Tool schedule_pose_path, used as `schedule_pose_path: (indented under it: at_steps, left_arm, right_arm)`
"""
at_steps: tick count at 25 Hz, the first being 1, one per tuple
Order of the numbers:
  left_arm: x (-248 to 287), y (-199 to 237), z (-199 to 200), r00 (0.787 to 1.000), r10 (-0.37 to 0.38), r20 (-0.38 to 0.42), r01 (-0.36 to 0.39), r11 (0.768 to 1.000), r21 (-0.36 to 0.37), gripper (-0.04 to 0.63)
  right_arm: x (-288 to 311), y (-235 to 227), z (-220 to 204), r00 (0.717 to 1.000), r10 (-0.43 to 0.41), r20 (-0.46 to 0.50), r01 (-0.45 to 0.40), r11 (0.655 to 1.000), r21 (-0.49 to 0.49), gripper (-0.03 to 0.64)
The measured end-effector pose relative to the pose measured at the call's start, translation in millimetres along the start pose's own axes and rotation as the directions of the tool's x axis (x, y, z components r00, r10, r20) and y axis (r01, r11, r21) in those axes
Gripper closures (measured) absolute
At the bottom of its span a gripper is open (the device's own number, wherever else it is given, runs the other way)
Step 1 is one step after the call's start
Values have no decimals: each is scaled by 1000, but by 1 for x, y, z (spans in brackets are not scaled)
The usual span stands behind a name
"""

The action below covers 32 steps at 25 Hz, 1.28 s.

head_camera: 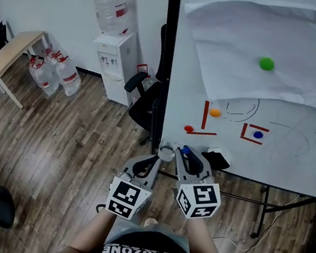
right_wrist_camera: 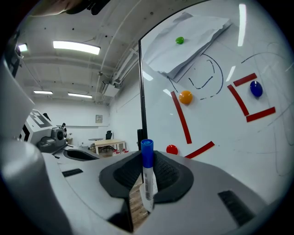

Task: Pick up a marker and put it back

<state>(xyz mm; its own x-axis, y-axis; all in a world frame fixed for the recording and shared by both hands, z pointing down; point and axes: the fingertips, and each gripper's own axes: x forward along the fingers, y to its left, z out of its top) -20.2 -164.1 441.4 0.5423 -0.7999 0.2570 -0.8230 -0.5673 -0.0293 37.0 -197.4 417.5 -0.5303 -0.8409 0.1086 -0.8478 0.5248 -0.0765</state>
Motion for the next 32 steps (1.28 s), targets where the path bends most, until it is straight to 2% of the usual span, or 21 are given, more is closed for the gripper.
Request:
schedule_pose_path:
  at_steps: [12, 32]
  left_arm:
    - [-3, -3, -3, 1000, -5, -1, 5, 1000, -5, 589]
    - [-1, -7, -10, 999, -38, -13, 37, 999, -31, 589]
  right_arm:
    - [-17, 12, -9, 999, 37, -28, -37, 999, 4, 549]
    - [-21, 17, -48, 994, 40, -105, -36, 998, 42, 548]
